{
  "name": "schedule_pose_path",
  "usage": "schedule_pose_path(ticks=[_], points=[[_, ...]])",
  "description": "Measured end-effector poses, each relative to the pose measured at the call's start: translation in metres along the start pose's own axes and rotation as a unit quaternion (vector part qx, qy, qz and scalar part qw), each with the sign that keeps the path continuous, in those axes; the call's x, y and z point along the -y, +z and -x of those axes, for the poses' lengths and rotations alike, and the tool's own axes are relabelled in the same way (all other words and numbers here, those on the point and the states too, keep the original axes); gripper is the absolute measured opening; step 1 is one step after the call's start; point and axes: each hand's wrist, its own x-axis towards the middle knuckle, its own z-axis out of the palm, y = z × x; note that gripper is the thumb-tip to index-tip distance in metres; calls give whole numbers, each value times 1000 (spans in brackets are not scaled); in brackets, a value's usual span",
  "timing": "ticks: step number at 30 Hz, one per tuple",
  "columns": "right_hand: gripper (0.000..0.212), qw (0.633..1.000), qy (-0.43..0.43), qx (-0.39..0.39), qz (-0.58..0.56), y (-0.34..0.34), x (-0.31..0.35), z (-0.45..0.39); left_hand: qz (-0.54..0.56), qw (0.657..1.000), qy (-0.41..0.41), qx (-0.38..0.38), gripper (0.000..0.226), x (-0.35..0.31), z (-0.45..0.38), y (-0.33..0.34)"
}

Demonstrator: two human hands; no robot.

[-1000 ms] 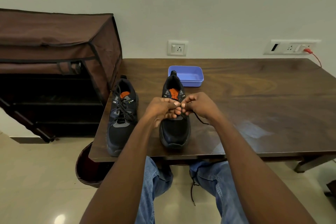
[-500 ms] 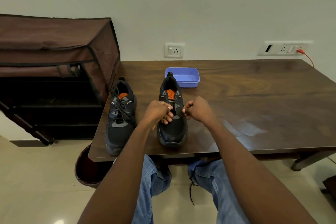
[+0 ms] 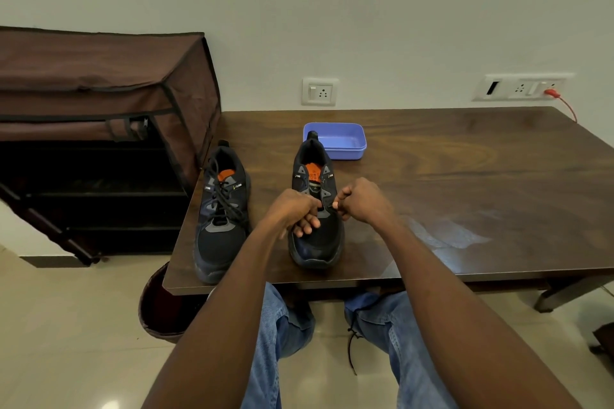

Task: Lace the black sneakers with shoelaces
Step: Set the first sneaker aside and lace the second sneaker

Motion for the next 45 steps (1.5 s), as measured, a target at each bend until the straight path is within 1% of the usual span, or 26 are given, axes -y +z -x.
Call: schedule_pose_path(ticks=[5, 8, 10, 12, 15, 18, 22, 25, 27, 30, 33, 35, 37, 39, 42, 45], points=[[24, 1000, 1, -7, 17, 3, 3, 0, -3, 1000, -1, 5, 26, 0, 0, -1], [15, 999, -15, 2, 32, 7, 7, 2, 0, 1000, -3, 5, 22, 0, -1, -2], [15, 999, -16, 15, 33, 6, 6, 0, 1, 1000, -5, 2, 18, 0, -2, -2], [21, 999, 10, 32, -7, 4, 4, -3, -1, 1000, -4, 5, 17, 1, -2, -2], [16, 998, 41, 18, -48, 3, 2, -2, -6, 1000, 0, 11, 18, 2, -2, -2], [13, 999, 21, -2, -25, 7, 4, 0, -12, 1000, 6, 13, 20, 4, -3, -2], [22, 998, 20, -14, -56, 12, 4, -2, -17, 1000, 18, 15, 18, 4, -2, 0], [21, 992, 39, 19, -117, 8, 4, -1, -33, 999, 34, 2, 12, 5, -2, 2], [20, 989, 49, 41, -135, 4, 4, 0, -58, 997, 46, -16, 11, 5, -4, 5], [23, 993, 37, 34, -111, 7, 3, -1, -107, 992, 61, -26, 13, 7, -9, 7], [22, 994, 20, 13, -108, 12, 2, -2, -107, 993, 54, 4, 9, 8, -9, 5], [20, 993, 9, 15, -117, 13, 1, -2, -107, 993, 56, 9, 10, 9, -9, 4], [18, 994, -3, 21, -111, 13, -1, -4, -121, 990, 66, -11, 12, 10, -9, 5], [12, 994, -2, 11, -106, 15, 0, -6, -155, 984, 83, -34, 19, 9, -11, 7], [29, 996, 21, -11, -82, 17, 5, -6, -183, 979, 86, -41, 25, 6, -10, 11], [27, 999, 28, -29, -31, 18, 9, -7, -164, 983, 73, -26, 20, 6, -9, 9]])
